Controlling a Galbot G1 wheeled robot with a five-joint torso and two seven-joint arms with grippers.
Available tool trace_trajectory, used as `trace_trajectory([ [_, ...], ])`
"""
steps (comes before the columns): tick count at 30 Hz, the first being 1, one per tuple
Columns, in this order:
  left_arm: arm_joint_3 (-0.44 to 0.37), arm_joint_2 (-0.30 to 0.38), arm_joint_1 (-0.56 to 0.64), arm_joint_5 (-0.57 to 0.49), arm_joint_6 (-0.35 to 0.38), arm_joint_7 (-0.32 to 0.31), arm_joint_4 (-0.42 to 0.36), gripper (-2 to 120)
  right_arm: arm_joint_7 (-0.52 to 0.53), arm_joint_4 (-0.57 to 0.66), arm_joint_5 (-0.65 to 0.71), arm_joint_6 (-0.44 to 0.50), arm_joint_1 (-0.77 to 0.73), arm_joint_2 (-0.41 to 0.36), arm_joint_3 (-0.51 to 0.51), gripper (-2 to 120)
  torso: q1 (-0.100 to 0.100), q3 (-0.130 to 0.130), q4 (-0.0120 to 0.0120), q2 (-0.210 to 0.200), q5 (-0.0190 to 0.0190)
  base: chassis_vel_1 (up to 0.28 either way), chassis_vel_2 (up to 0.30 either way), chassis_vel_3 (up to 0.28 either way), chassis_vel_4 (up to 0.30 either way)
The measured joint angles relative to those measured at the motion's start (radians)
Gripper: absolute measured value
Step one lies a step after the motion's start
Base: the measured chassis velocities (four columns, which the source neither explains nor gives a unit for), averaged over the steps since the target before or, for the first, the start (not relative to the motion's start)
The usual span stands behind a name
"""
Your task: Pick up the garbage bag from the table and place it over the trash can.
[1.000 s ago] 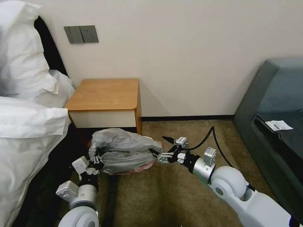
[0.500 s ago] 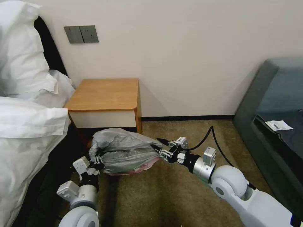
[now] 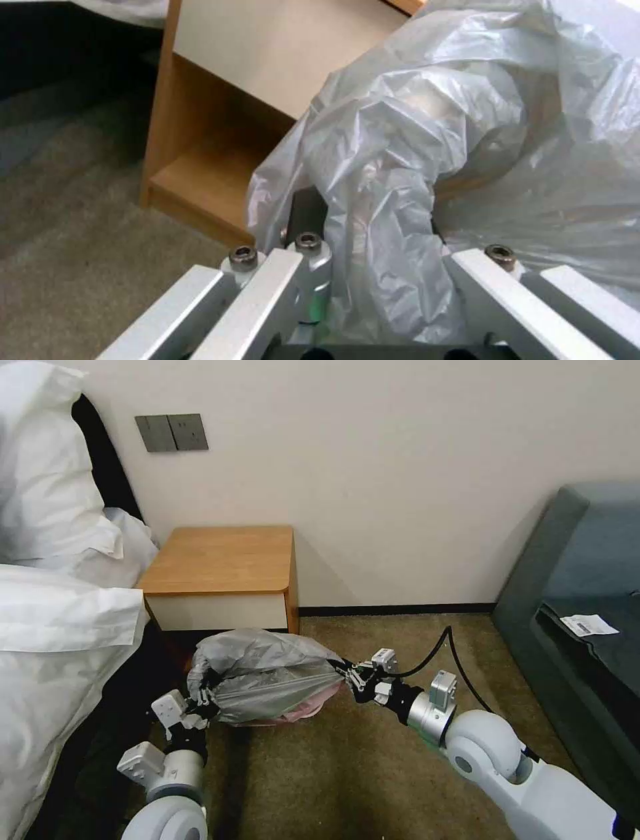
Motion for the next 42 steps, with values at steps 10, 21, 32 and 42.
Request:
trace_trajectory([
  [10, -0.003, 0.007, 0.034, -0.084, 0.025, 0.018, -0.096, 9, 0.002, -0.043, 0.005, 0.004, 0.035, 0.01, 0.026, 0, 0.0, 0.0, 0.0, 0.0, 0.0001, 0.0, 0.0, 0.0, 0.0],
  [21, -0.02, -0.004, 0.013, -0.214, 0.05, -0.004, -0.145, 11, -0.004, -0.062, -0.034, 0.027, -0.005, 0.031, 0.04, 0, 0.0, 0.0, 0.0001, 0.0, 0.0, 0.0, 0.0, 0.0, 0.0],
  [32, -0.025, -0.035, -0.028, -0.266, 0.055, -0.033, -0.11, 9, -0.006, -0.027, -0.089, 0.041, -0.098, 0.058, 0.042, 16, 0.0, 0.0, 0.0, 0.0, 0.0, 0.0, 0.0, 0.0, 0.0],
  [42, -0.034, -0.047, -0.043, -0.296, 0.049, -0.054, -0.086, 9, -0.008, -0.007, -0.116, 0.054, -0.148, 0.085, 0.036, 54, 0.0, 0.0, 0.0, 0.0, 0.0001, 0.0, 0.0, 0.0, 0.0],
])
